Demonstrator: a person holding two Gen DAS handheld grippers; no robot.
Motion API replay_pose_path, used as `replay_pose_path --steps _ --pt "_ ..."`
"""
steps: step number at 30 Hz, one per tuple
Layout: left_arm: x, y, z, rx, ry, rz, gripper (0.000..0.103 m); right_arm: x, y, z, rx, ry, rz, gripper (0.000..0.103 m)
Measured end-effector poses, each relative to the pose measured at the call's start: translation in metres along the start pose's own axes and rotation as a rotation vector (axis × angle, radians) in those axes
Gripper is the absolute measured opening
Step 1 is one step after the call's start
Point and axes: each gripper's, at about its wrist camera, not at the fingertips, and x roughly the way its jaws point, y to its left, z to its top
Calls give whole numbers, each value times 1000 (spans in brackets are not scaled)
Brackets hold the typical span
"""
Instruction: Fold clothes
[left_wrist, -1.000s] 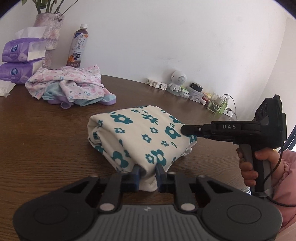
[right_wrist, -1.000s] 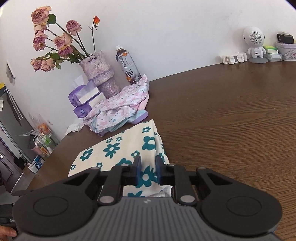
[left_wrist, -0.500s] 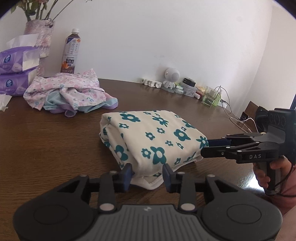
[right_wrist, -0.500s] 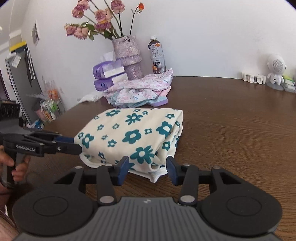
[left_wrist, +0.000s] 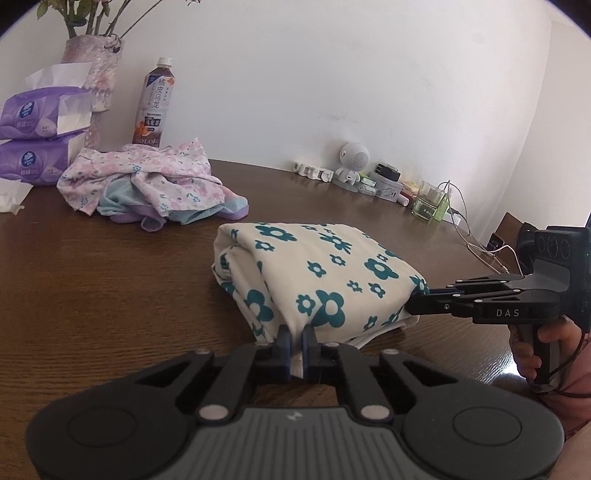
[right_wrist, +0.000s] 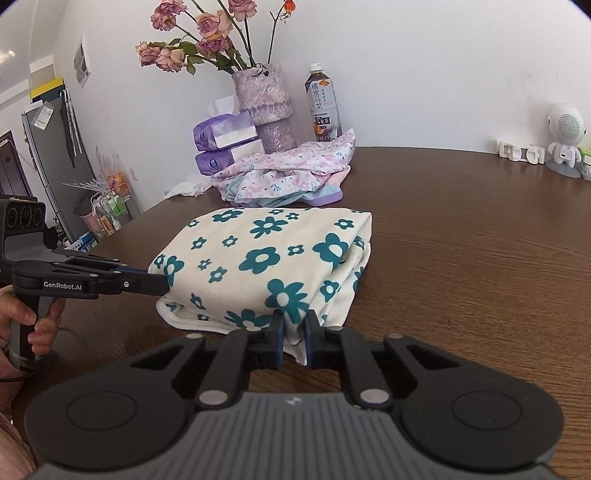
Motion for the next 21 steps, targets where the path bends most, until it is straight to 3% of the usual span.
replay_pose_path --steps 3,6,11,12,14,16,18,21 --pt "0 0 2 10 -6 27 5 0 3 0 4 3 2 10" --pt "0 13 9 -17 -26 100 6 0 17 -2 7 20 39 10" --pt "1 48 24 -122 -89 313 14 6 60 -3 -40 49 151 9" --pt "-1 54 24 -154 -93 326 15 8 69 -4 -51 55 175 9" --pt "-6 67 25 -219 -102 352 31 11 87 -4 -73 66 222 12" --pt "-17 66 22 -234 -110 336 39 11 102 -4 -90 71 257 15" --pt "-31 55 18 -214 -112 290 45 7 92 -3 -82 56 216 18" --pt "-41 15 8 -77 -58 144 57 6 71 0 -72 40 142 24"
